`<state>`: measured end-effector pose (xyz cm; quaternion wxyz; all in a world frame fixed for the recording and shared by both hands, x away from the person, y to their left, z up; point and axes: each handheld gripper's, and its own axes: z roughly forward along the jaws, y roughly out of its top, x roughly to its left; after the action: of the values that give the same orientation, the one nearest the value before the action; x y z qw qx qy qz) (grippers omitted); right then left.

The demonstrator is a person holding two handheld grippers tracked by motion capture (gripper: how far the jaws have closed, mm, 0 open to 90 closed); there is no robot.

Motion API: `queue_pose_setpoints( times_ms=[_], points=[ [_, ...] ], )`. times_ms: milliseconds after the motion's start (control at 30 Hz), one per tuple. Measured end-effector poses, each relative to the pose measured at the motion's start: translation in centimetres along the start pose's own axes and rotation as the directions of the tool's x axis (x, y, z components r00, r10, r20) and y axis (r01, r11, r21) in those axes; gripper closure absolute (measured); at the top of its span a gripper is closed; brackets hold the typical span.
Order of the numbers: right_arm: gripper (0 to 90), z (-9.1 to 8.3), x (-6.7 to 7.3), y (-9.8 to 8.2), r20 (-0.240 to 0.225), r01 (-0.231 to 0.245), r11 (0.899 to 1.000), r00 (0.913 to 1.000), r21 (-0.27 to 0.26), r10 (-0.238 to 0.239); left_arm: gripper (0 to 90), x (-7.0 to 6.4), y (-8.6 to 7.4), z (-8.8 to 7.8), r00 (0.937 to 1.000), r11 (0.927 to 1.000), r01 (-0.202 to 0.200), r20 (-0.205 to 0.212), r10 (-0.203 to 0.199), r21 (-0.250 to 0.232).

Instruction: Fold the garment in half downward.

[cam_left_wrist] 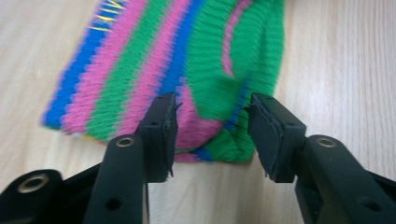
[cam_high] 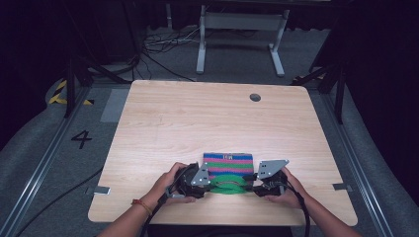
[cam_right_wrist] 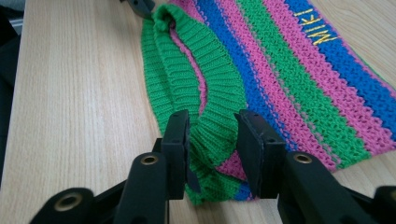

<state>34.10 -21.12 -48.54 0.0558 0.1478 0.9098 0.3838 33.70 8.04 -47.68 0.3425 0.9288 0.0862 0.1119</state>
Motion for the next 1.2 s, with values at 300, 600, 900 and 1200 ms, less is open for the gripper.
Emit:
queue_pose_setpoints(
  times_ms=[300, 600, 900, 1200],
  points=[
    [62.1, 0.0, 0.5, 0.4, 0.002, 0.012, 1.0, 0.9999, -0.021, -0.012, 60.9, 0.2, 0.7, 0.2, 0.997, 0.9946, 0.067, 0.044, -0.064, -0.079],
    [82.2, 0.5, 0.5, 0.3, 0.023, 0.026, 1.0, 0.9994, 0.009, -0.026, 68.9, -0.4, 0.1, 1.7, 0.9973, 0.9989, 0.041, 0.061, -0.04, -0.02],
    [87.7, -0.4, 1.0, 0.8, 0.016, 0.063, 0.998, 0.9979, 0.0, -0.063, 85.2, -0.9, 0.5, 0.9, 0.9986, 0.9997, -0.005, 0.052, 0.006, -0.023],
    [83.8, 0.1, 1.6, 0.0, -0.016, 0.073, 0.996, 0.9972, 0.044, -0.073, 79.4, -1.5, 0.1, 1.2, 0.9961, 0.9987, -0.05, 0.073, 0.049, 0.006]
  ],
)
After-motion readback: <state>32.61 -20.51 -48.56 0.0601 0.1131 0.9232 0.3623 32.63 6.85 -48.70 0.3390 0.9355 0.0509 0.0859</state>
